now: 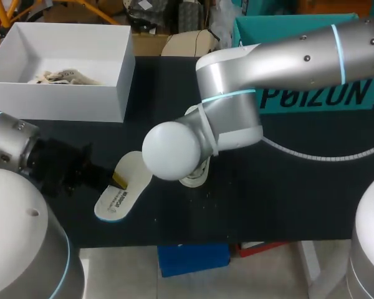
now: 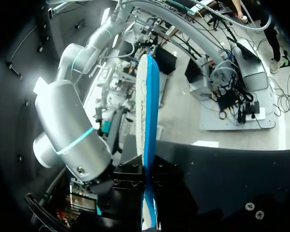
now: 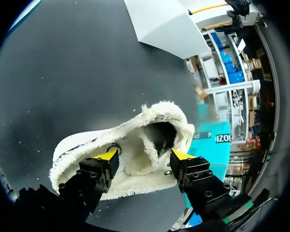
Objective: Take the shoe out of the shoebox, open the shoe tongue, remove and reinsert the insole, then place the shoe into the shoebox
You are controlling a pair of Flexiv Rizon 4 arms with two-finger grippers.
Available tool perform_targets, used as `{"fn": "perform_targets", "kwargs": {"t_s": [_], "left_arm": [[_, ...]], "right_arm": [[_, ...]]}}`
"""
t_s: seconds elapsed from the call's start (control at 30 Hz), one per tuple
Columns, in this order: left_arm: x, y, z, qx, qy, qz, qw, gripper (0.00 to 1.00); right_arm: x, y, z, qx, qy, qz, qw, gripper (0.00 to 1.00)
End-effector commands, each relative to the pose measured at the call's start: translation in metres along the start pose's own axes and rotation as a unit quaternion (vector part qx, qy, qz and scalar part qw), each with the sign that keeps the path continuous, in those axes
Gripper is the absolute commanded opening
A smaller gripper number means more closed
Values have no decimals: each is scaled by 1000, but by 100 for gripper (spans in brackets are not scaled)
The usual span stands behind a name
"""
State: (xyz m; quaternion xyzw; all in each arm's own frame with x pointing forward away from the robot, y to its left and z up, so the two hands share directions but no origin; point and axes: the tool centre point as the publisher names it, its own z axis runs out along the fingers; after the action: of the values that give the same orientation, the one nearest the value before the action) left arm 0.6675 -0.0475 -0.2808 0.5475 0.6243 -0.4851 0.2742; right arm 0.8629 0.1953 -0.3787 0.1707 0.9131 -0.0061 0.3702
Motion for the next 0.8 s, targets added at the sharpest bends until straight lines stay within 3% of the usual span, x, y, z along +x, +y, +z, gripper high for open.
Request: {"fn": "perform_targets", "kwargs": {"t_s": [0.03,0.4,0.63,0.8], "left_arm": [[0,-1,1,-2,1,1,1000,0],[0,-1,1,-2,1,1,1000,0],[0,-1,1,-2,1,1,1000,0],[0,-1,1,-2,1,1,1000,0]], "right_arm": [[1,0,4,0,0,-3,1000,50],[0,-5,12,7,-1,-9,1000,58],[-1,-9,15,16,-2,1,1000,46],[-1,-11,15,19,-5,6,1000,46]]}}
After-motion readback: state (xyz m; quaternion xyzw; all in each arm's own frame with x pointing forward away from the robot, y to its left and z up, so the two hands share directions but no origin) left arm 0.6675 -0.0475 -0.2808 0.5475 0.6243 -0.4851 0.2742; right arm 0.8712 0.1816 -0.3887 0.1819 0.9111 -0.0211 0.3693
